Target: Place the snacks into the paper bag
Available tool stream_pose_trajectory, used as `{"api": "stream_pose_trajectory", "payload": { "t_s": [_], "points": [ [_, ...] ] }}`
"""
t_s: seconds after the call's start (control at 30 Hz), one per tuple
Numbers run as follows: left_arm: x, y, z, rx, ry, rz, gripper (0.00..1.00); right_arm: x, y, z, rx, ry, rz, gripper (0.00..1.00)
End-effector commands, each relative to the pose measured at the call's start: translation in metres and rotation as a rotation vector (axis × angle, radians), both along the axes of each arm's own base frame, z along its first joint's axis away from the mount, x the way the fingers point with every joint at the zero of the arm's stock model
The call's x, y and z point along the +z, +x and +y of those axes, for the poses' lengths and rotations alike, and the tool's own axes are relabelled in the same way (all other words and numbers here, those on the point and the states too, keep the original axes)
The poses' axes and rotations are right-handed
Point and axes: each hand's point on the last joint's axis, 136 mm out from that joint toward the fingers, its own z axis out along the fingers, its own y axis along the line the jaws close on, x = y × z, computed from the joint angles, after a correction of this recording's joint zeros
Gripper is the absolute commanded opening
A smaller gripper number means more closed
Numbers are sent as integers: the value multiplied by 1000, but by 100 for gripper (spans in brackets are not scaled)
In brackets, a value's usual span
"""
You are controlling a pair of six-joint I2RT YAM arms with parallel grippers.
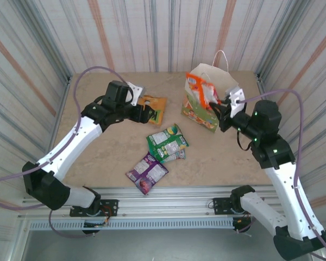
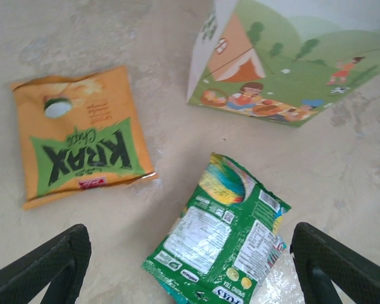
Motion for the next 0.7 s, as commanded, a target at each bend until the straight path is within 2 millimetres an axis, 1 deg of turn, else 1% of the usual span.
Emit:
{"api": "stream_pose_trajectory", "payload": {
  "t_s": [0.0,0.03,0.1,0.13,0.27,0.33,0.4,0.47,0.67],
  "points": [
    [5,-1,6,57,-23,1,86,61,13,-4,-27,78,-152,0],
    [3,-1,6,55,-21,8,86,69,19,-5,-34,82,-166,0],
    [1,-2,6,49,-13,20,86,78,35,-10,-71,79,-173,0],
    [1,-2,5,47,-11,22,86,81,48,-16,-108,76,-168,0],
    [1,-2,5,42,-10,27,85,81,90,-40,-224,66,-119,0],
    [0,-2,4,43,-11,30,85,76,108,-48,-242,59,-86,0],
    [0,0,4,43,-11,29,85,64,125,-55,-255,50,-44,1],
    [-3,0,3,43,-6,35,85,49,137,-58,-256,48,14,1],
    [-12,3,-1,33,-3,67,84,-8,153,-55,-219,15,188,3]
  ]
}}
